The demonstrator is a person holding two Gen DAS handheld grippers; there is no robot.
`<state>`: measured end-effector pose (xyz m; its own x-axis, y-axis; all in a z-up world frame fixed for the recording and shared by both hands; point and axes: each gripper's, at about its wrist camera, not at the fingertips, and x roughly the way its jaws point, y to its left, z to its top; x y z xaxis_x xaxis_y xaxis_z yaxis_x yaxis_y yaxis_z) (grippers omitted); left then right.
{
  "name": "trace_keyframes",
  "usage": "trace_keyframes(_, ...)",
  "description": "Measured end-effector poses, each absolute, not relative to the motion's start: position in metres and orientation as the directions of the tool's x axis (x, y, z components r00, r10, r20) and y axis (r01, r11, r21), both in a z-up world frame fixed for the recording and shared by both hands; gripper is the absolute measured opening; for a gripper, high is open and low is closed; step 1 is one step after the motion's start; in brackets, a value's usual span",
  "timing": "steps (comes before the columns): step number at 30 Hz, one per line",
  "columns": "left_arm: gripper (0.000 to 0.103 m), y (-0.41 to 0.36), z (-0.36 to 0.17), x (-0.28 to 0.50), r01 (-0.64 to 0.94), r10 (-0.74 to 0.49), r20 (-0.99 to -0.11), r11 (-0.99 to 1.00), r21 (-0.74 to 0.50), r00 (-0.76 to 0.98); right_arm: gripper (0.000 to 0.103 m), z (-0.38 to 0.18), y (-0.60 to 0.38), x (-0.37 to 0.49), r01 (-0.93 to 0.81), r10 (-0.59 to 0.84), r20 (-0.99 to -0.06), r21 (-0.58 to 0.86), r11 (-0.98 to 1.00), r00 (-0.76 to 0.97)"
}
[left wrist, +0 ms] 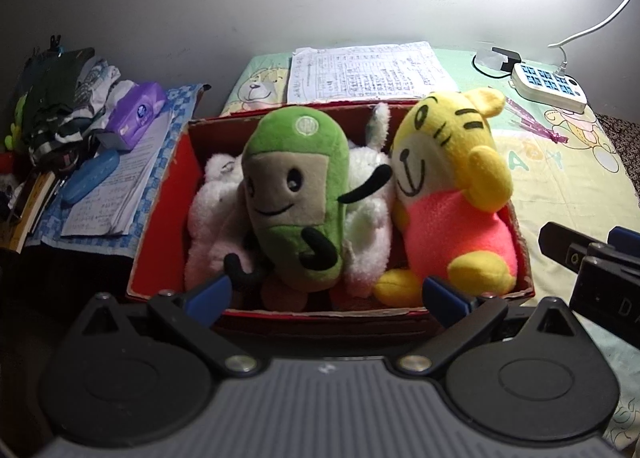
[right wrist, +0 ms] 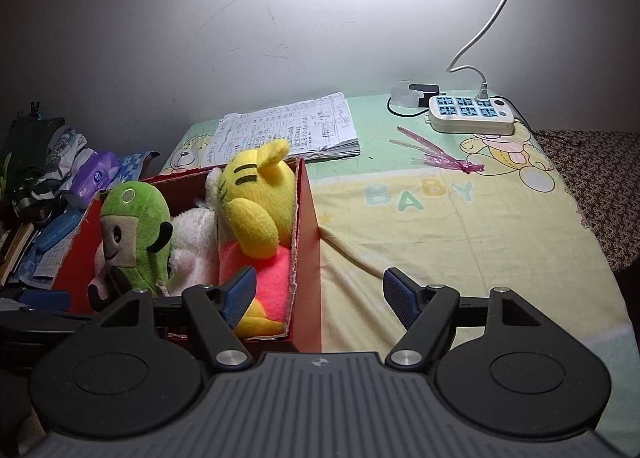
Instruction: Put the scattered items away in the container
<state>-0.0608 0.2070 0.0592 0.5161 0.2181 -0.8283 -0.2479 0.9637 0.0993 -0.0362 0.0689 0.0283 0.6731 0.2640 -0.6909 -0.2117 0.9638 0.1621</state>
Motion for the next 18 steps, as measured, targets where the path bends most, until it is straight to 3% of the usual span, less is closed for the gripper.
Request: trace_keyframes(18,0.102,0.26,0.048,-0.054,-0.159,0.158,-0.843,0.983,0.088,0.515,0.074,0.033,0.124,-0.032,-0.126,0.191,-0.715,0.144,0.982,0.673)
